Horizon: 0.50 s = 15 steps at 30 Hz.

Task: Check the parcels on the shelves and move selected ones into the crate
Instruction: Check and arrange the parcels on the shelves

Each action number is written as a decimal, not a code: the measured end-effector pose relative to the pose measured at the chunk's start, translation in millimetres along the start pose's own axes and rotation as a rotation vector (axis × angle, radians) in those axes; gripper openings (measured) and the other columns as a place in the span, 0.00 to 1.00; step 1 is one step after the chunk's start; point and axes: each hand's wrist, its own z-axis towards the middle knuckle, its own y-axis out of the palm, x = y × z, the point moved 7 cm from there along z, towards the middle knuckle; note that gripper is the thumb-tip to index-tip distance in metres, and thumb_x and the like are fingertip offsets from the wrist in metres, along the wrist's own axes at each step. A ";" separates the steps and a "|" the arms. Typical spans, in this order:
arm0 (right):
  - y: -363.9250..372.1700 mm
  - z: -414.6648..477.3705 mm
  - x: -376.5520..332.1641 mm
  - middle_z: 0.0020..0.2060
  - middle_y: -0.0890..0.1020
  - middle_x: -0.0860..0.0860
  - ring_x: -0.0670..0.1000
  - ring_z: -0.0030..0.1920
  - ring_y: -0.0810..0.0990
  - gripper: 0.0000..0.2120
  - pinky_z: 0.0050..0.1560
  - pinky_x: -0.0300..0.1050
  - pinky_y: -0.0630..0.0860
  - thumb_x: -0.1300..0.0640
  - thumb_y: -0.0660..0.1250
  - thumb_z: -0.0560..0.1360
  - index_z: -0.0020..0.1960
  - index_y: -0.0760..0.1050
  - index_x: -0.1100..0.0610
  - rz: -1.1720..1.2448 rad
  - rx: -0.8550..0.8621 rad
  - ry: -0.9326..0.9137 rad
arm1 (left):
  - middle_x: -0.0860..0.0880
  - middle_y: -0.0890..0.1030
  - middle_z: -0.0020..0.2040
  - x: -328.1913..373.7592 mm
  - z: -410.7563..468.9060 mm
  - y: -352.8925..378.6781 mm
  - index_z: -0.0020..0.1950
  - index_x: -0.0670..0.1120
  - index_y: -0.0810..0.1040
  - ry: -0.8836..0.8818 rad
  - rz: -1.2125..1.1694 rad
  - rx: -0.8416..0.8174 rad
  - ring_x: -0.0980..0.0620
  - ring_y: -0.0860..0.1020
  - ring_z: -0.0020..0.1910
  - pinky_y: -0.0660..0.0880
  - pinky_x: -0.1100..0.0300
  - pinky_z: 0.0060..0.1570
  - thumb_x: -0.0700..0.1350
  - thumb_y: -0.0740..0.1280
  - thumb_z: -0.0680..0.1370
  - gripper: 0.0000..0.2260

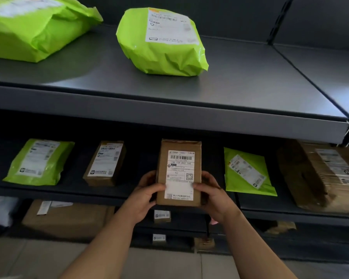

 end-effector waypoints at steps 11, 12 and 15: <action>-4.6 8.7 -5.2 0.58 0.82 0.55 0.60 0.60 0.79 0.31 0.61 0.66 0.73 0.60 0.75 0.63 0.64 0.70 0.53 -0.068 0.012 -0.004 | 0.48 0.82 0.59 2.9 -0.9 3.2 0.65 0.54 0.74 0.005 -0.015 0.034 0.47 0.78 0.60 0.73 0.44 0.63 0.37 0.71 0.72 0.24; -5.2 9.6 -4.6 0.58 0.82 0.55 0.60 0.60 0.79 0.31 0.62 0.67 0.72 0.59 0.75 0.63 0.64 0.70 0.53 -0.071 0.012 -0.002 | 0.48 0.82 0.58 3.0 -0.2 3.2 0.65 0.54 0.74 0.001 -0.011 0.041 0.47 0.78 0.60 0.73 0.44 0.63 0.37 0.71 0.72 0.24; -6.7 12.1 -2.3 0.58 0.82 0.55 0.59 0.60 0.80 0.31 0.62 0.67 0.72 0.58 0.76 0.62 0.64 0.71 0.53 -0.074 0.015 0.007 | 0.49 0.82 0.57 2.5 2.0 2.3 0.65 0.54 0.74 -0.017 0.010 0.055 0.48 0.78 0.60 0.72 0.44 0.63 0.38 0.71 0.72 0.23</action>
